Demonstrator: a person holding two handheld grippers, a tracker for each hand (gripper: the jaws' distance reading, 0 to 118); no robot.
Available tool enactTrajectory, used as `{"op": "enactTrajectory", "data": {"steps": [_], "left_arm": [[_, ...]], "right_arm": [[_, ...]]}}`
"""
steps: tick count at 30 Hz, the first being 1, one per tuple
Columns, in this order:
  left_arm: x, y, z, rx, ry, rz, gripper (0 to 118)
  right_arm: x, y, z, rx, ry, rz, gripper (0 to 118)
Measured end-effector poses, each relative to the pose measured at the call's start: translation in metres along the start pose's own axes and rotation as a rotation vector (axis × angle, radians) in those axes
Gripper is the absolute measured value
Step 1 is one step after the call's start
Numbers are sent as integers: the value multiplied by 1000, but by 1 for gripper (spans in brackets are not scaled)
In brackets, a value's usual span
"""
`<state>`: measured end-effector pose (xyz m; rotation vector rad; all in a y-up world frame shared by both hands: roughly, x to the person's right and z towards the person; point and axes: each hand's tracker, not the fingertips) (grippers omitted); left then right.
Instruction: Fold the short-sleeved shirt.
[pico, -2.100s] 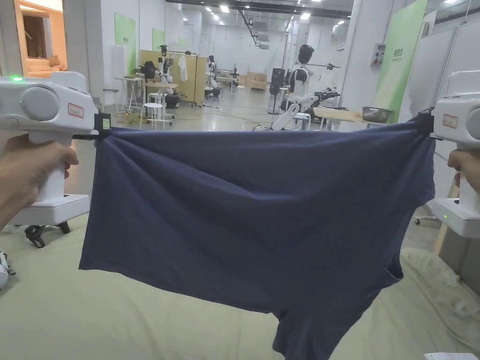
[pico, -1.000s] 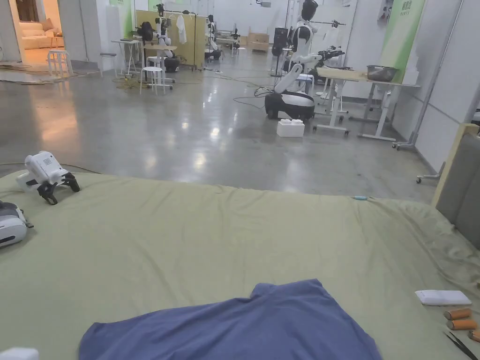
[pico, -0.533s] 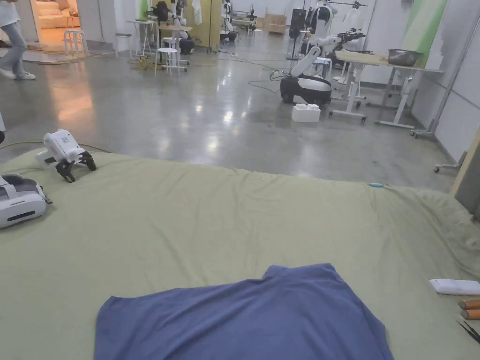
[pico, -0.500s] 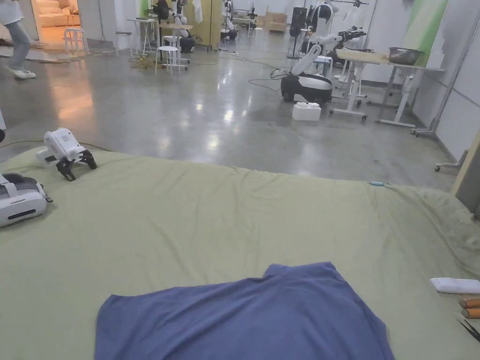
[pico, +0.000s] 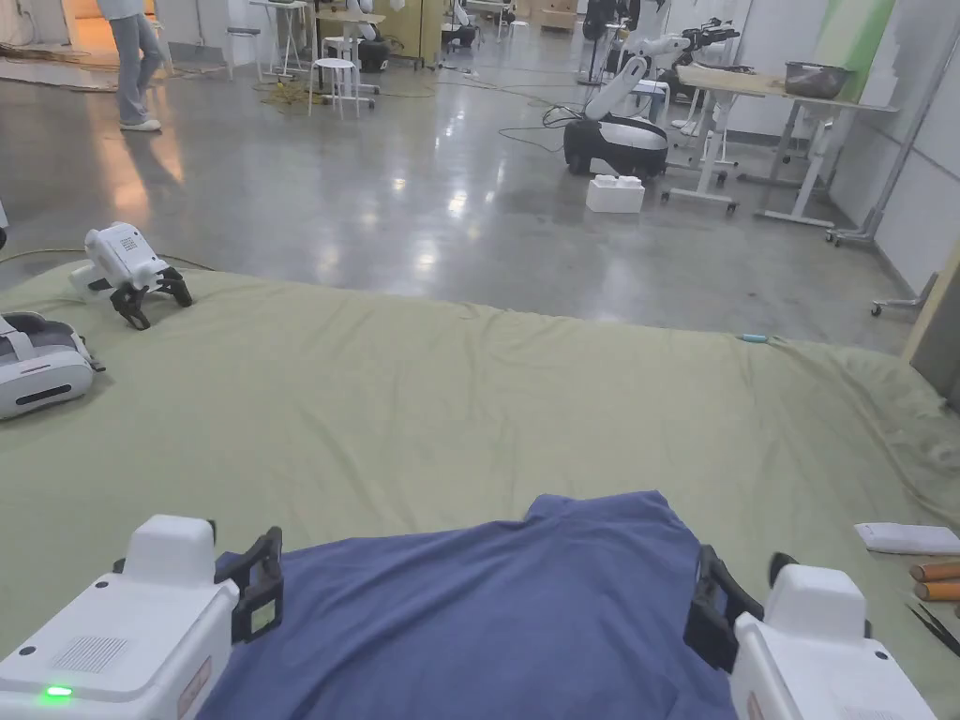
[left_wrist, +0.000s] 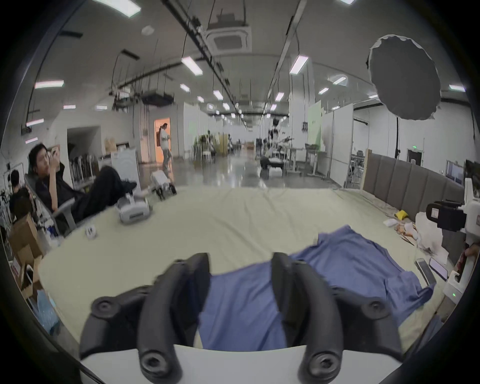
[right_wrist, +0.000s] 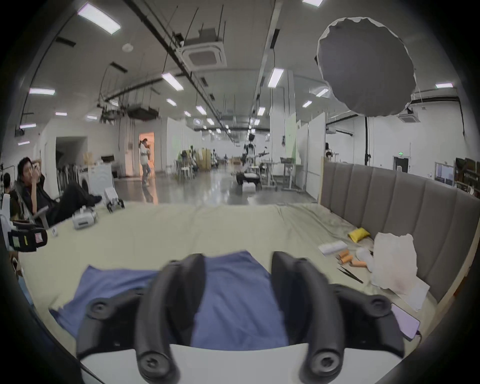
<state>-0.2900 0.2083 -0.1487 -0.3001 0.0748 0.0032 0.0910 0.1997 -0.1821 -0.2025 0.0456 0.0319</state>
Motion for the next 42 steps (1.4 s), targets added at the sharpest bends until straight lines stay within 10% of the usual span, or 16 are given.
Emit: {"op": "enactTrajectory", "data": {"steps": [4,25,32,37,42], "left_arm": [[17,10,4,64,6,9,0],[-127,-12,-141,-391,27,240,0],[-148,-23,-236,-632,5,322,73],[-139,-45,-282,-760,52,292,75],[-102,-70,-287,-781,143,102,52]], "right_arm": [[-24,13,-5,65,-2,9,0],[-28,-27,-49,-108,34,69,0],[-16,-45,-68,-181,19,68,0],[-9,-56,-79,-229,-1,77,0],[0,-64,-91,-270,-16,71,0]]}}
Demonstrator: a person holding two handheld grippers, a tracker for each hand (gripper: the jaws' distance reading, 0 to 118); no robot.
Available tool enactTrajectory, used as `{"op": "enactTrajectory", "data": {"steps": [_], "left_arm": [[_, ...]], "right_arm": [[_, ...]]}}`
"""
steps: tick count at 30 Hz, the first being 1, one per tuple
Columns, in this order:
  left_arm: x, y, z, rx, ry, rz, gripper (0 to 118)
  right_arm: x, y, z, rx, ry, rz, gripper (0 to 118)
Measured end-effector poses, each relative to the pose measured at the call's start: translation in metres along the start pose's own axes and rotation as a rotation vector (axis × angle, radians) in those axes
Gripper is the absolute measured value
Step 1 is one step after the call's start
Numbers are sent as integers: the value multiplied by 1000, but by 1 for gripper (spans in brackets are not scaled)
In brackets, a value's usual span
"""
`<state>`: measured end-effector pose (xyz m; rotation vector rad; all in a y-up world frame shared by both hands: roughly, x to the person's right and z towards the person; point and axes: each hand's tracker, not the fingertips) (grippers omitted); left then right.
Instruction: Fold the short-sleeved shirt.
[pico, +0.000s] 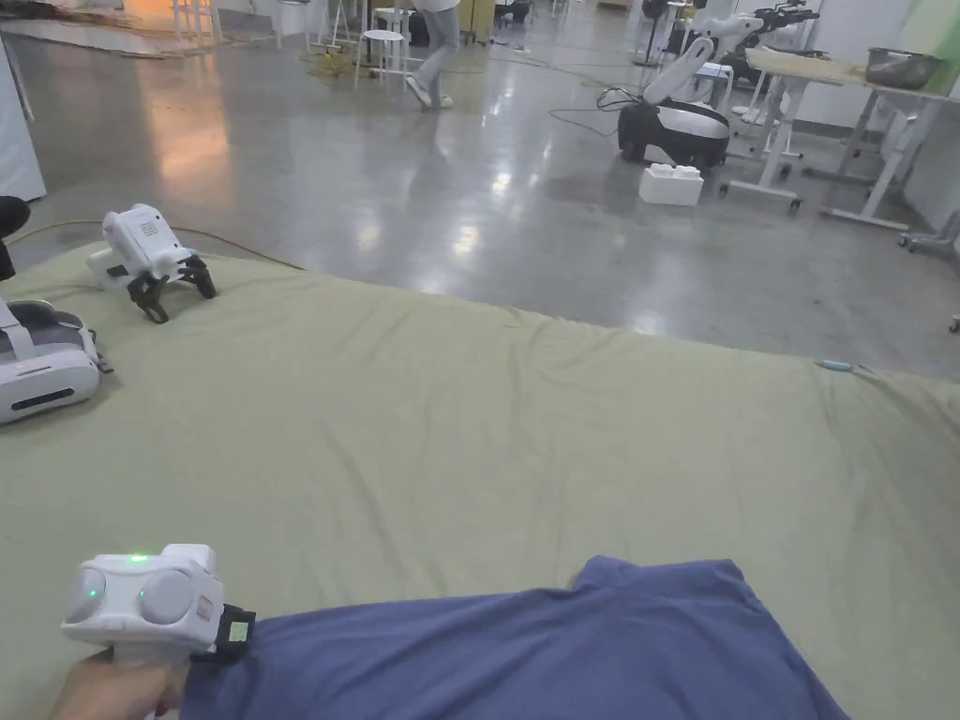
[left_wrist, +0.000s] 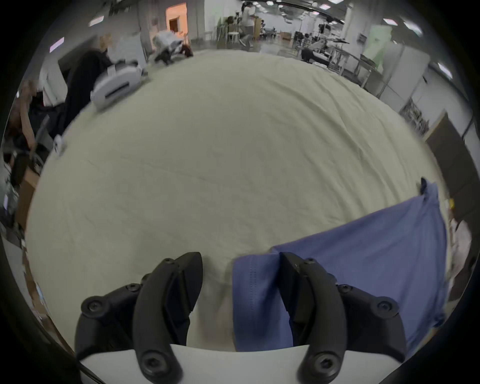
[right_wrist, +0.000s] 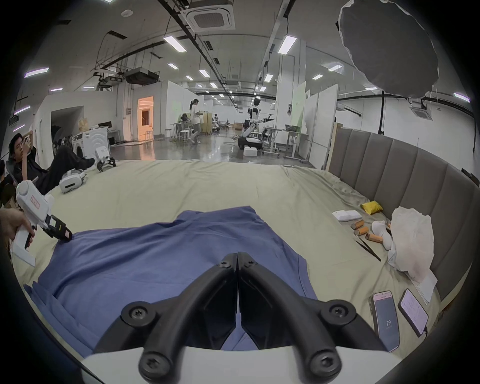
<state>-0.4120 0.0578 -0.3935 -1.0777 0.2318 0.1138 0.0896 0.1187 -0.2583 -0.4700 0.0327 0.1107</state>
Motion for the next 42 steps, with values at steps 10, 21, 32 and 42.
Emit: {"op": "enactTrajectory", "data": {"steps": [10,21,32,42], "left_arm": [[6,-10,27,117,-68,-105,0],[0,-6,81,239,-79,-52,0],[0,-1,71,221,-69,-43,0],[-3,26,133,381,-135,-49,0]], "right_arm": [[48,52,-130,-199,57,38,15],[80,90,-301,-496,165,89,60],[49,70,-318,-540,208,96,5],[86,134,-194,-227,124,82,4]]}}
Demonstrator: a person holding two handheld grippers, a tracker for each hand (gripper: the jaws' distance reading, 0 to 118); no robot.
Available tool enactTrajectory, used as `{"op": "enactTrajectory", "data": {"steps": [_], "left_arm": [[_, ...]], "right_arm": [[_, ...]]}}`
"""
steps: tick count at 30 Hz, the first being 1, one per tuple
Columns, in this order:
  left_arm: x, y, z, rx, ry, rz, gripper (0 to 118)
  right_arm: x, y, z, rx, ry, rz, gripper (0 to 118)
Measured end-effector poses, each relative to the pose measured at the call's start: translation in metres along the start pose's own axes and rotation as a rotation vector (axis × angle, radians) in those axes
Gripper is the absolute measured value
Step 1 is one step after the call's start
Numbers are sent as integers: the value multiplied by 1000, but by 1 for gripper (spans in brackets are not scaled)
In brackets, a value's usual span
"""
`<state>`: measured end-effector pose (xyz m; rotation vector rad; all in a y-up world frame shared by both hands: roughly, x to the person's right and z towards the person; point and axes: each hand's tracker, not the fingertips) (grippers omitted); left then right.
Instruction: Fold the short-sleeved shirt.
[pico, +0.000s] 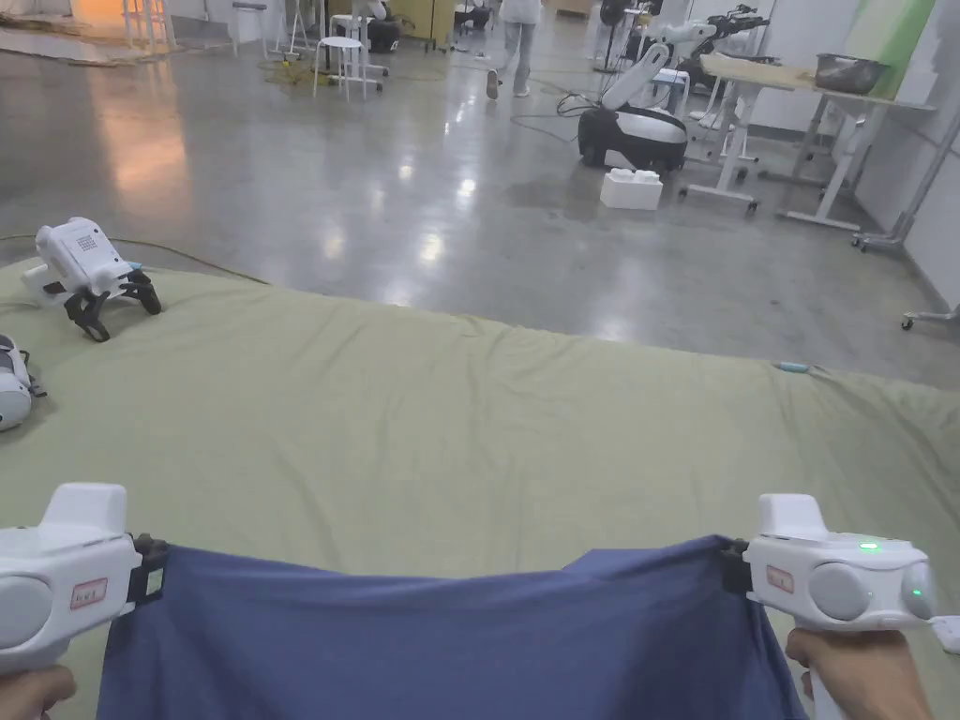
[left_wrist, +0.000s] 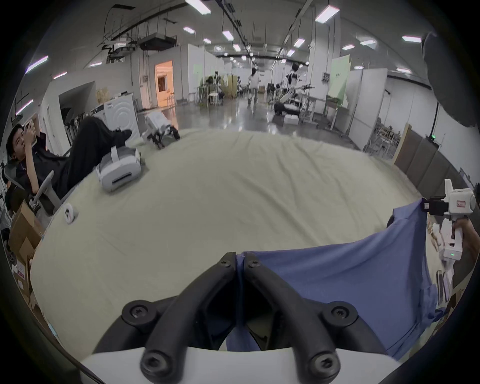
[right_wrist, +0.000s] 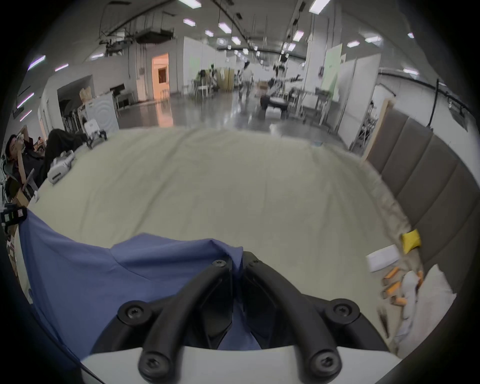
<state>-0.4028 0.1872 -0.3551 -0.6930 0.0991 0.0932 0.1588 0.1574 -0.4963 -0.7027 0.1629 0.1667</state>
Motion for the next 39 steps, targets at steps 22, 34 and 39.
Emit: {"op": "enactTrajectory", "data": {"steps": [22,34,39], "left_arm": [[55,265,167,437,-31,-118,0],[74,364,180,514,40,-160,0],[79,356,172,518,38,-157,0]], "right_arm": [[40,194,288,518,-198,-85,4],[63,290,300,603,-248,-113,4],[65,287,296,610,-264,-101,4]]}}
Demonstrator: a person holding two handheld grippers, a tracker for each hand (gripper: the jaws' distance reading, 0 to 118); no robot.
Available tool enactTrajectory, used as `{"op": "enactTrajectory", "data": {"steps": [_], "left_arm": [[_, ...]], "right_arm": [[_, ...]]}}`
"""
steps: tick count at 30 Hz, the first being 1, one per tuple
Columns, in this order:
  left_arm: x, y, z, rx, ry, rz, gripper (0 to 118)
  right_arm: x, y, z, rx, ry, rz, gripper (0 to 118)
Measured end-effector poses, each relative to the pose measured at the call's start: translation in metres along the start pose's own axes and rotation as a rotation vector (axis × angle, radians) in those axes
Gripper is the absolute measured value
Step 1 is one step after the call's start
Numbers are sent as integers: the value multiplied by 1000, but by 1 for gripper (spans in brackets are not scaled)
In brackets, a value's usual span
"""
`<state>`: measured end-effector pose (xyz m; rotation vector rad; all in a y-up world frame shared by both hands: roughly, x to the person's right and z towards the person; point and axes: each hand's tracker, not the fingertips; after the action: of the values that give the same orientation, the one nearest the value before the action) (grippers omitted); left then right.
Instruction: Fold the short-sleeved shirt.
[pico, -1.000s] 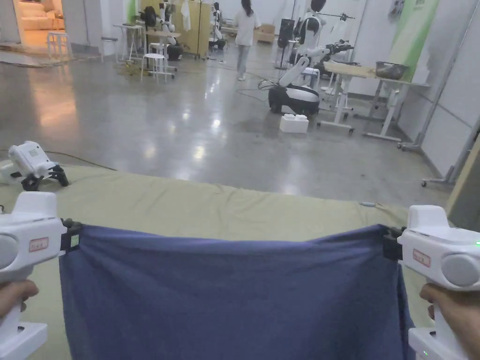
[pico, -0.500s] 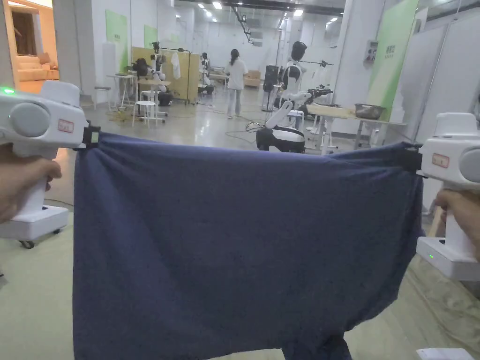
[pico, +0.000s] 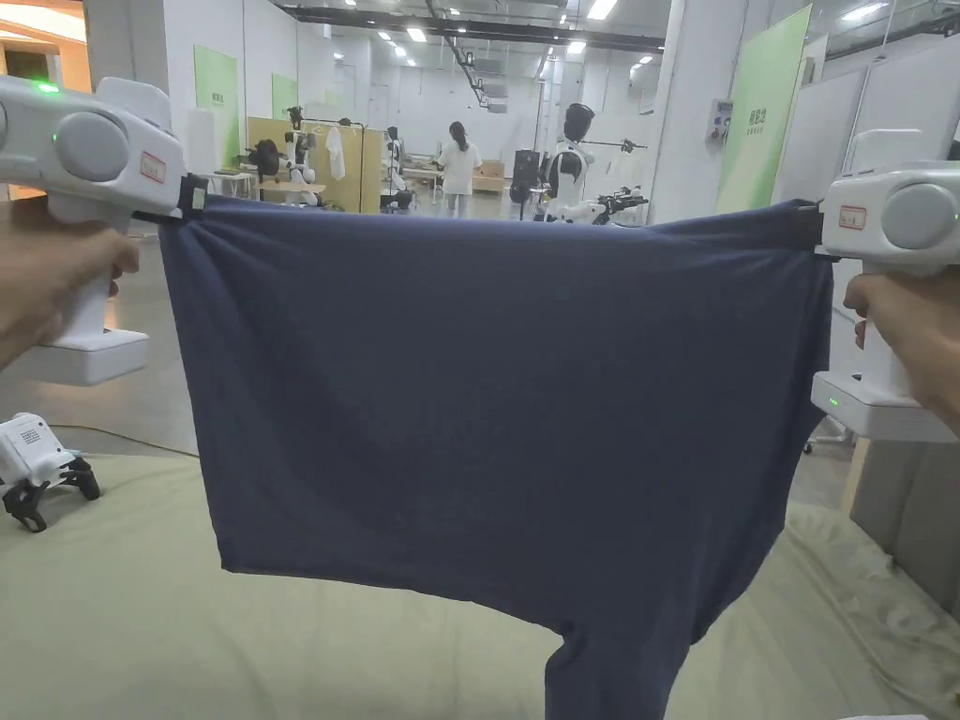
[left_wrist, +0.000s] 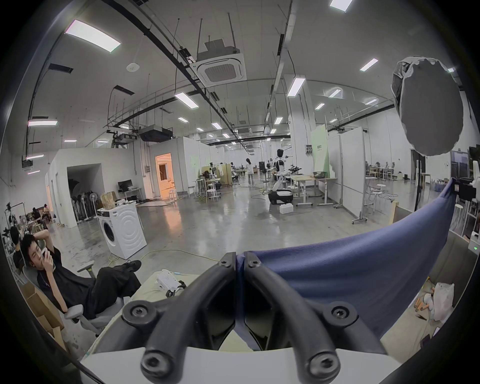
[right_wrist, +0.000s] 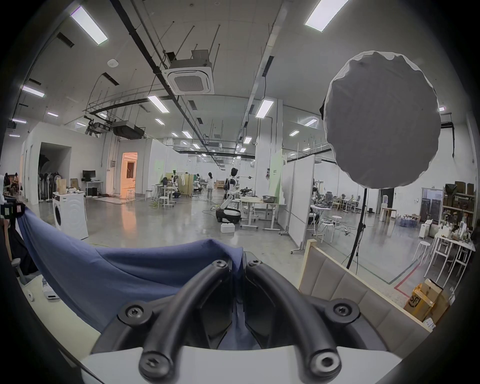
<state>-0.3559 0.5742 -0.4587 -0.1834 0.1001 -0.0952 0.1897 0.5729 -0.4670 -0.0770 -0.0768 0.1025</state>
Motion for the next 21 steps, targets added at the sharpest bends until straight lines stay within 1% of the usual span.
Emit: {"op": "enactTrajectory", "data": {"steps": [4,7,11,12,14,16,17,21], "left_arm": [[3,-36,-2,-29,-5,-13,0],[-1,-75,-3,-72,-18,5,0],[-3,-130,10,-118,-41,13,0],[-5,-144,14,-133,-47,26,0],[-7,-169,28,-154,-55,31,0],[-11,-187,47,-163,-73,38,0],[-10,-194,63,-160,-77,48,0],[-16,-220,115,-153,-95,58,0]], "right_arm": [[-1,-34,9,-13,16,22,4],[-6,-70,23,-44,29,61,4],[-9,-118,48,-85,46,65,4],[-9,-129,56,-104,49,79,4],[-10,-149,72,-119,52,103,4],[-9,-166,95,-130,58,94,4],[-9,-171,105,-139,60,102,4],[-4,-192,156,-144,66,81,4]]}}
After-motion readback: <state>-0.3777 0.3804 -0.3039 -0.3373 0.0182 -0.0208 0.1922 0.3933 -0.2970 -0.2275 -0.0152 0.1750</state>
